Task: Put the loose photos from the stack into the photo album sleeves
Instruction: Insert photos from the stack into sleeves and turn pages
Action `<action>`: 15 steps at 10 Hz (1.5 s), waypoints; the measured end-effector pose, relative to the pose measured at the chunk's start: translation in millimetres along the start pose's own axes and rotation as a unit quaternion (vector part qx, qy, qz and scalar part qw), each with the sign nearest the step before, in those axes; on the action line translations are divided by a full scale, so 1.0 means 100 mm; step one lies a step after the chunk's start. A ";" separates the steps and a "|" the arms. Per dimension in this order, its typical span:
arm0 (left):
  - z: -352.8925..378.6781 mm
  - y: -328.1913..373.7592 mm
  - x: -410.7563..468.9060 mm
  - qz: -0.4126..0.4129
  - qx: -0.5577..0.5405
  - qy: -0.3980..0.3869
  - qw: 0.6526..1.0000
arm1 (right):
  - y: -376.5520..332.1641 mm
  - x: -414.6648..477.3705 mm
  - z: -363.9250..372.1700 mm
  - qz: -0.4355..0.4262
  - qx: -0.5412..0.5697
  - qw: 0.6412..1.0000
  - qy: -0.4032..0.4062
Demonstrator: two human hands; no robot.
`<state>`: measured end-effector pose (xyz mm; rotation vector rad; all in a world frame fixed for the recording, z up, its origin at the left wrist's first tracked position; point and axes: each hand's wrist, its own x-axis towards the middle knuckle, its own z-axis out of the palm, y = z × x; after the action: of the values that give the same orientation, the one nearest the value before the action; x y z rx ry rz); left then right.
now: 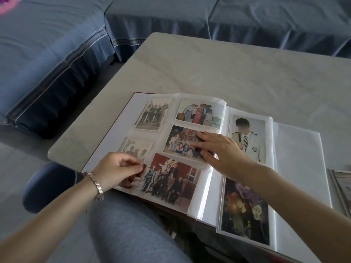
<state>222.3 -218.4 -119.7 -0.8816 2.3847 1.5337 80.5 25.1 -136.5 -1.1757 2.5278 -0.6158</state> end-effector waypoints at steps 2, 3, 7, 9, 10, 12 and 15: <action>-0.07 0.04 0.01 -0.067 0.018 -0.045 0.997 | 0.00 0.01 0.02 0.008 -0.003 1.000 0.000; -0.07 0.11 0.00 -0.092 -0.004 -0.077 0.993 | 0.00 0.01 0.03 0.011 -0.005 1.000 -0.003; 0.16 0.31 -0.10 -0.061 0.085 -0.034 0.994 | 0.00 0.00 0.05 0.010 0.002 1.000 0.004; 0.22 0.28 -0.10 -0.037 0.090 0.031 0.995 | -0.01 -0.03 0.04 0.002 0.007 1.000 0.015; 0.19 0.26 -0.11 -0.037 0.072 0.050 0.995 | -0.02 -0.07 0.03 0.020 0.025 0.997 0.075; 0.12 0.34 -0.16 -0.028 0.036 0.026 0.999 | 0.05 -0.07 -0.06 0.047 0.032 0.996 0.065; 0.12 0.41 -0.20 0.000 0.069 -0.008 0.998 | 0.08 -0.06 -0.07 0.048 0.033 0.998 0.030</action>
<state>213.5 -187.8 -84.8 -0.8358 2.4453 1.3509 76.3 36.1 -133.4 -1.0209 2.5756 -0.7147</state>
